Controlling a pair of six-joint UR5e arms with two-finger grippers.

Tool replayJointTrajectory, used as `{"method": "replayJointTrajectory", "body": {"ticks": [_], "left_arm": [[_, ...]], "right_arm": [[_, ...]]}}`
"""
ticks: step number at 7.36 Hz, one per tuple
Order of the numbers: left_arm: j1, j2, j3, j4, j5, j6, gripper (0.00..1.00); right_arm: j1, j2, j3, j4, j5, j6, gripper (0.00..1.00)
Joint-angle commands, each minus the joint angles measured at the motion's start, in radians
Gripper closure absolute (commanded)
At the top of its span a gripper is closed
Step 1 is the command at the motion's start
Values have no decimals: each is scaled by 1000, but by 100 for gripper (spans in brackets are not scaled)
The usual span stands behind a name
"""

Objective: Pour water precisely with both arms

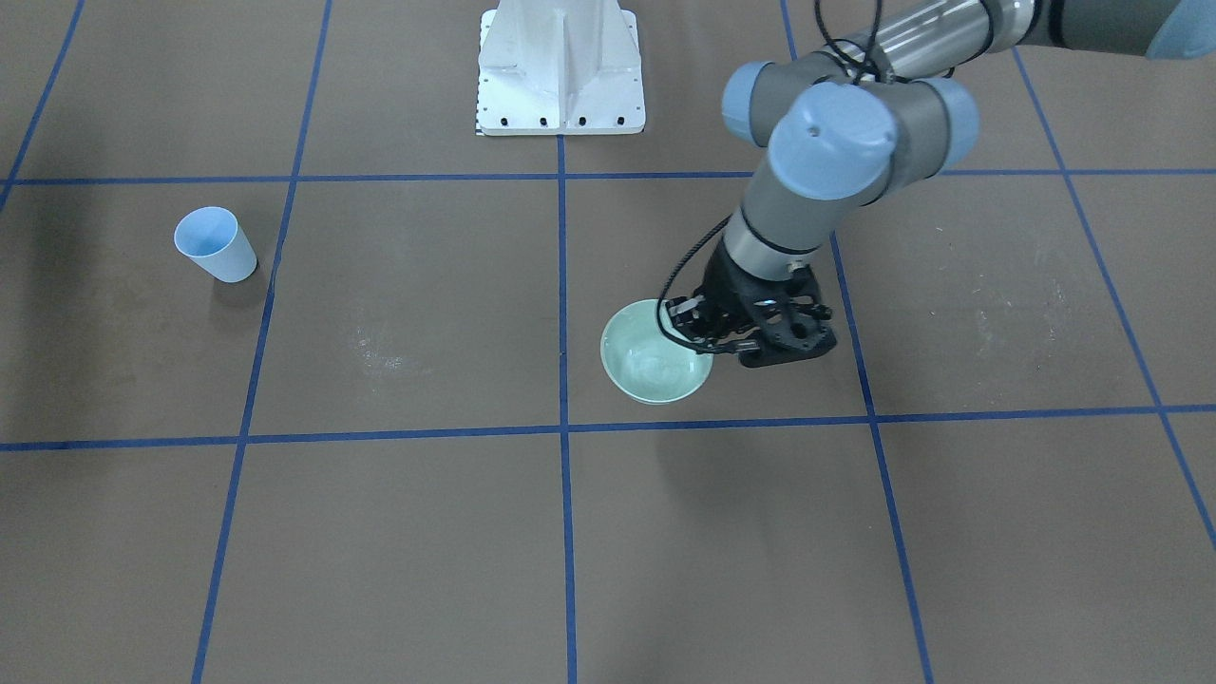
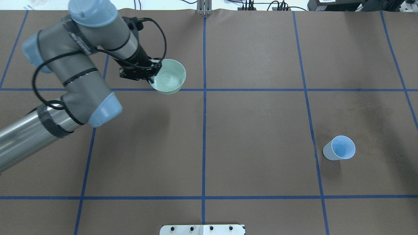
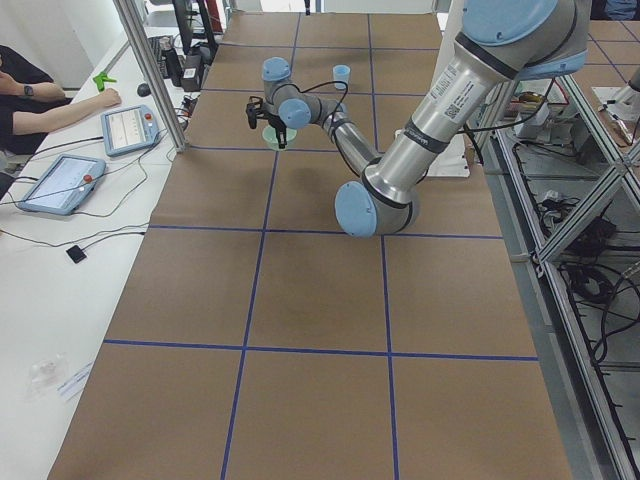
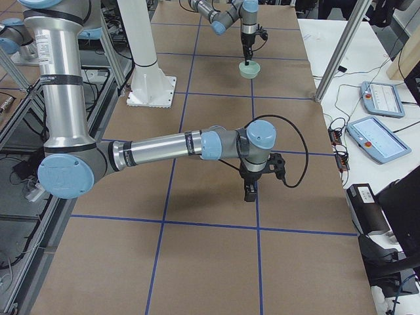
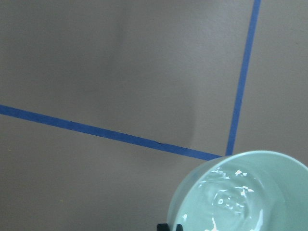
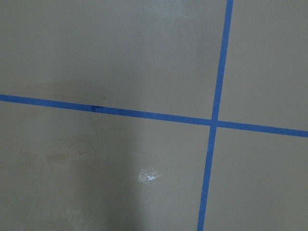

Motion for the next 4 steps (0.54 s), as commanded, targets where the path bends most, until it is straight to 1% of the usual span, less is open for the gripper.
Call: {"method": "replayJointTrajectory", "body": {"ticks": [1, 2, 4], "left_arm": [[-145, 222, -78, 15, -91, 288, 100], [-203, 299, -80, 9, -121, 405, 100], [-278, 430, -78, 3, -134, 594, 100]], "right_arm": [[1, -14, 5, -32, -11, -10, 0], [1, -23, 3, -29, -11, -43, 0], [1, -40, -4, -22, -12, -99, 0]]}}
